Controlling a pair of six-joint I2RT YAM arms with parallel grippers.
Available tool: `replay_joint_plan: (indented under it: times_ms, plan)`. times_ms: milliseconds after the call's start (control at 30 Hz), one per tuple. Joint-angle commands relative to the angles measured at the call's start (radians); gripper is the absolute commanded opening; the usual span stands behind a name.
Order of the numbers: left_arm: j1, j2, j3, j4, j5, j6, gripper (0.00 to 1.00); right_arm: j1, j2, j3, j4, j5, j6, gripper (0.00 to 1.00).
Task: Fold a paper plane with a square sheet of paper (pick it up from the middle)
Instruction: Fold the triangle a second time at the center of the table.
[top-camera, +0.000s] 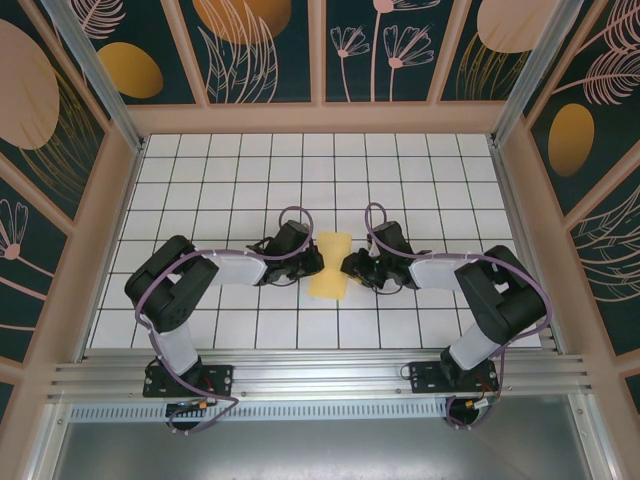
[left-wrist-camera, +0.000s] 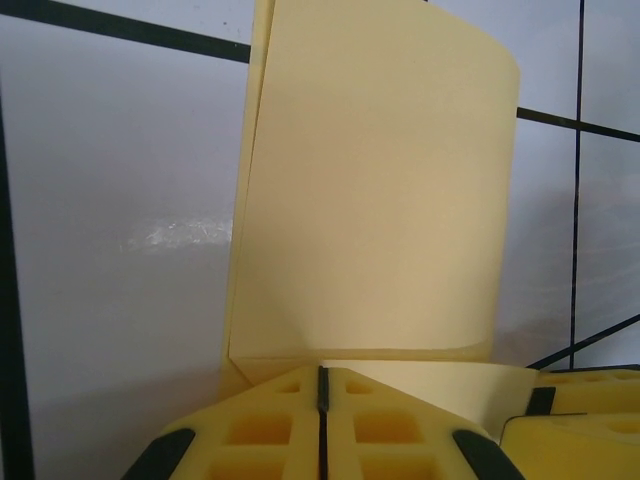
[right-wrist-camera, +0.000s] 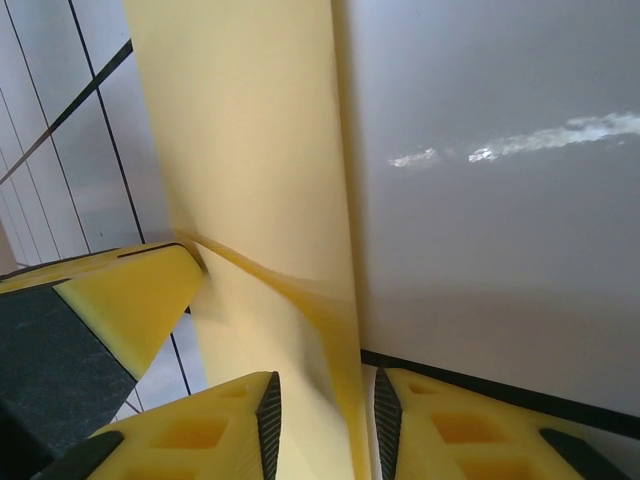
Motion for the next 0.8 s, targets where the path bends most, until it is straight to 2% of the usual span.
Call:
replay_joint_plan:
  times_ms: [0,767]
  plan:
    - [0.007,-0.029,0.005,-0.027,-0.025,0.025,0.1,-0.003,0.014,-0.01,0.025,-0.027,0.016,0.33]
    - [0.006,0.029,-0.002,-0.044,-0.035,0.025,0.08,0.002,0.034,-0.007,0.072,-0.056,0.033,0.35]
